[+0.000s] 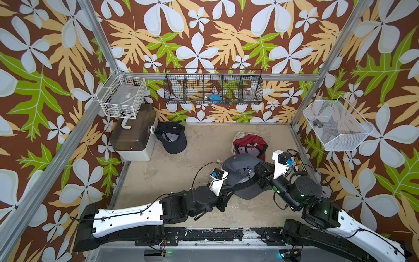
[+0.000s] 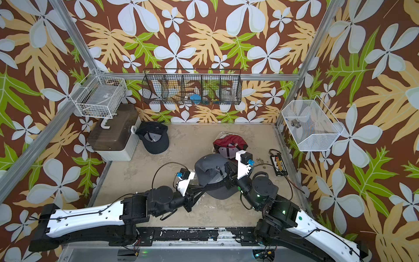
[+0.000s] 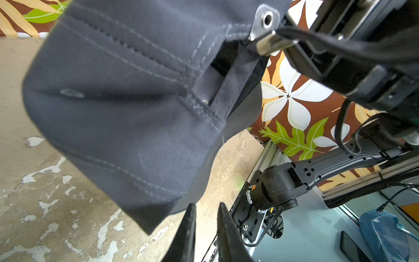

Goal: Open the adjustable buckle of the baseball cap
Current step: Open the adjustable buckle on the baseball cap.

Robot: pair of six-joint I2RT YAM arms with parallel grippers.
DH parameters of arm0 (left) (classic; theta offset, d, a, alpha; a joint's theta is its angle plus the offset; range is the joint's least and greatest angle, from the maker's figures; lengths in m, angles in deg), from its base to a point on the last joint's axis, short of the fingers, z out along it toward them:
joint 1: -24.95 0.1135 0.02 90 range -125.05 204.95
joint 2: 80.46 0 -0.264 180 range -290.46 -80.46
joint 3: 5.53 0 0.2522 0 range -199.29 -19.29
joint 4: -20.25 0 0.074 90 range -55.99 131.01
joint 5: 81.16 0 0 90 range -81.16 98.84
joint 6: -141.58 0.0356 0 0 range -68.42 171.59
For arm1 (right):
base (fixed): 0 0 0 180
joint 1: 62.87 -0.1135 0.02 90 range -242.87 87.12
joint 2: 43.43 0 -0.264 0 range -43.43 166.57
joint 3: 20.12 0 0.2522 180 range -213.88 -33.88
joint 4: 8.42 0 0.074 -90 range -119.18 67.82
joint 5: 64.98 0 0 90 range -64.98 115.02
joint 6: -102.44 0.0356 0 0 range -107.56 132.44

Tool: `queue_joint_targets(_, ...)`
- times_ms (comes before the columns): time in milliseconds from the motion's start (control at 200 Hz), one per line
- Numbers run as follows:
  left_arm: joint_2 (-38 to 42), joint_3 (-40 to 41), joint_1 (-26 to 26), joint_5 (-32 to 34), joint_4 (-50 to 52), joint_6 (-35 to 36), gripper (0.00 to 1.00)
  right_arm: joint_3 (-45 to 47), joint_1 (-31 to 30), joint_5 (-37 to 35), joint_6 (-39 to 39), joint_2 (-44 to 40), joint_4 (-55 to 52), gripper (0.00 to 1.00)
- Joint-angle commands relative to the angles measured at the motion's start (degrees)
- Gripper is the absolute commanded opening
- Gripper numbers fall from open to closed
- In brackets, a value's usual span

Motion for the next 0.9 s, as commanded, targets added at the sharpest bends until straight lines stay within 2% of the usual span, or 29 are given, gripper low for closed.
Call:
queue_joint_targets(0, 0.7, -0.3, -0.3, 1.8, 1.2, -0.7, 0.25, -1.1, 0.0, -4.0, -0.2, 0.8, -0.6, 0.0)
queue_joint_targets(225, 2.3, -3.9, -2.8, 5.5, 4.9, -1.4, 0.53, -5.0, 0.0, -10.0, -4.6, 4.1, -1.3, 0.0)
queue_joint_targets(330, 3.3, -4.5, -4.2, 8.8, 6.2, -2.0, 0.61, -8.5, 0.0, -8.3, -6.4, 7.4, -1.1, 0.0)
queue_joint_targets(470, 4.1, -4.5, -4.6, 9.9, 6.7, -2.8, 0.67, -10.8, 0.0, -5.7, -5.5, 11.2, -0.5, 0.0)
queue_joint_targets(716, 4.5, -6.0, -4.9, 12.1, 11.2, -4.2, 0.71, -8.6, 0.6, -6.8, -5.7, 14.1, 4.7, 0.0)
queue_joint_targets(891, 6.6, -6.1, -5.1, 13.9, 12.6, -4.6, 0.72, -10.5, 5.4, -3.3, -3.6, 18.2, 2.9, 0.0)
